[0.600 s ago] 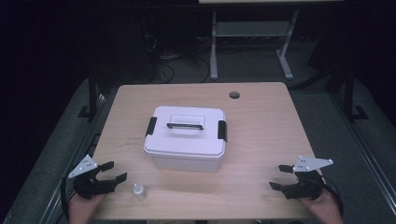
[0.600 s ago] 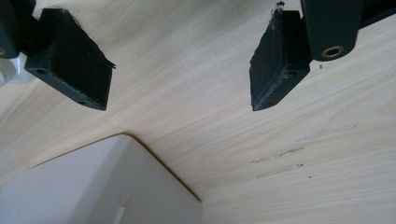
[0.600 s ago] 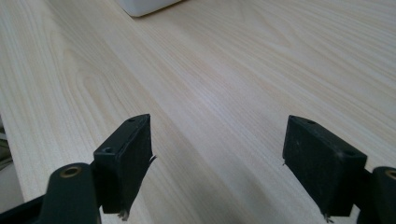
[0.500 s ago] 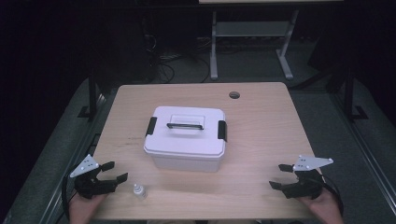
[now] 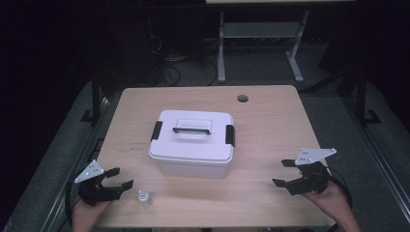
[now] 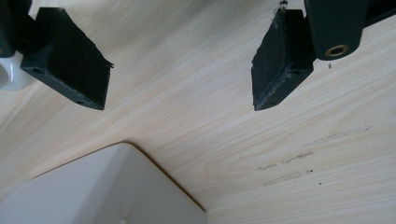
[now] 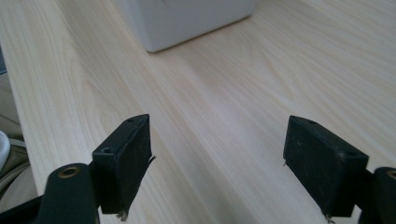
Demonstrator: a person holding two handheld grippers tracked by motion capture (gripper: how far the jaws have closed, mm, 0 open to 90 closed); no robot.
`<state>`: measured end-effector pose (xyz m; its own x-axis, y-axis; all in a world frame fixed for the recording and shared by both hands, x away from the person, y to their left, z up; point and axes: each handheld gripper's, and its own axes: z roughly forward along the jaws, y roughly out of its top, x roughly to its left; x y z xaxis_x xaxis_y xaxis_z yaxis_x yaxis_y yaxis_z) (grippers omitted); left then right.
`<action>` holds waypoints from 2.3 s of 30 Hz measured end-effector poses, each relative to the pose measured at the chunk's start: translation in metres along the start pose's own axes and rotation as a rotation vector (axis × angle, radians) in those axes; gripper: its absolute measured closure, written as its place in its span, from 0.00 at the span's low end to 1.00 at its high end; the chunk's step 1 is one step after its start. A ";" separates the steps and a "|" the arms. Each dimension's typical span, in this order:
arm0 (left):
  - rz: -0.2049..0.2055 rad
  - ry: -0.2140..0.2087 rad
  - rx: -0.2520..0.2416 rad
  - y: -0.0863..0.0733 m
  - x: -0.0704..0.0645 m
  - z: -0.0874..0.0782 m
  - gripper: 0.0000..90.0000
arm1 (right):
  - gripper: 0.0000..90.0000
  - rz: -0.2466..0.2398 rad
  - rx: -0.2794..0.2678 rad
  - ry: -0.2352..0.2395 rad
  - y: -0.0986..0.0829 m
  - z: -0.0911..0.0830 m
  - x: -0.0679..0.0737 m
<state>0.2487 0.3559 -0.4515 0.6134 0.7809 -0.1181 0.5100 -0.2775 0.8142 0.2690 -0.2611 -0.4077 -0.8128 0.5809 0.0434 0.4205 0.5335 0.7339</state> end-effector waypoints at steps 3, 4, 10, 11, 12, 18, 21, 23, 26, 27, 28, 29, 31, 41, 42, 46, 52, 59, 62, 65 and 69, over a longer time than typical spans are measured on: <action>-0.001 -0.003 -0.007 0.000 0.000 -0.001 0.22 | 0.25 -0.015 0.004 0.017 0.015 -0.001 0.000; -0.001 -0.006 -0.006 0.000 0.000 -0.001 0.22 | 0.25 -0.024 0.011 0.024 0.021 -0.001 0.000; -0.004 -0.013 -0.005 0.000 0.001 0.000 0.22 | 0.25 -0.060 0.031 0.052 0.049 0.003 0.001; -0.004 -0.013 -0.008 0.000 0.001 0.000 0.22 | 0.25 -0.069 0.036 0.062 0.057 0.005 0.002; -0.005 -0.013 -0.007 0.000 0.001 0.000 0.22 | 0.25 -0.069 0.036 0.062 0.057 0.005 0.002; -0.010 -0.015 -0.015 0.000 0.002 -0.002 0.22 | 0.25 -0.096 0.047 0.093 0.079 0.009 0.004; -0.012 -0.016 -0.012 0.000 0.002 -0.002 0.22 | 0.25 -0.104 0.055 0.096 0.086 0.010 0.006; -0.012 -0.018 -0.015 0.000 0.003 -0.002 0.22 | 0.25 -0.119 0.060 0.103 0.095 0.010 0.006; -0.010 -0.020 -0.018 0.001 0.002 -0.002 0.22 | 0.25 -0.126 0.062 0.106 0.100 0.010 0.007; -0.008 -0.020 -0.015 0.001 0.002 -0.001 0.22 | 0.25 -0.131 0.063 0.106 0.102 0.010 0.007; -0.006 -0.019 -0.012 0.001 0.002 -0.001 0.22 | 0.25 -0.138 0.064 0.107 0.105 0.010 0.007; -0.008 -0.021 -0.011 0.000 0.002 0.000 0.22 | 0.25 -0.144 0.062 0.111 0.110 0.009 0.007; -0.007 -0.020 -0.010 0.001 0.002 0.000 0.22 | 0.25 -0.146 0.063 0.112 0.112 0.009 0.008; 0.000 -0.029 -0.007 0.002 0.002 0.000 0.22 | 0.26 -0.184 0.083 0.126 0.141 0.010 0.007; 0.000 -0.029 -0.007 0.002 0.002 0.000 0.22 | 0.26 -0.184 0.083 0.126 0.141 0.010 0.007; -0.002 -0.031 -0.006 0.001 0.002 0.000 0.22 | 0.26 -0.201 0.095 0.131 0.153 0.011 0.009; 0.001 -0.032 -0.007 0.003 0.001 0.001 0.22 | 0.26 -0.215 0.109 0.138 0.164 0.015 0.009; -0.003 -0.031 -0.012 0.003 0.001 0.000 0.22 | 0.26 -0.238 0.123 0.151 0.179 0.020 0.010; 0.000 -0.030 -0.010 0.003 0.001 0.000 0.22 | 0.26 -0.244 0.123 0.154 0.184 0.021 0.011; -0.003 -0.032 -0.012 0.002 0.002 0.000 0.22 | 0.26 -0.252 0.121 0.163 0.191 0.023 0.012; -0.001 -0.034 -0.012 0.003 0.002 0.000 0.22 | 0.26 -0.260 0.132 0.167 0.197 0.026 0.012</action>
<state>0.2513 0.3562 -0.4492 0.6335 0.7613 -0.1378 0.5031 -0.2701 0.8209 0.3530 -0.1332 -0.2809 -0.9499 0.3121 -0.0158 0.2299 0.7320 0.6414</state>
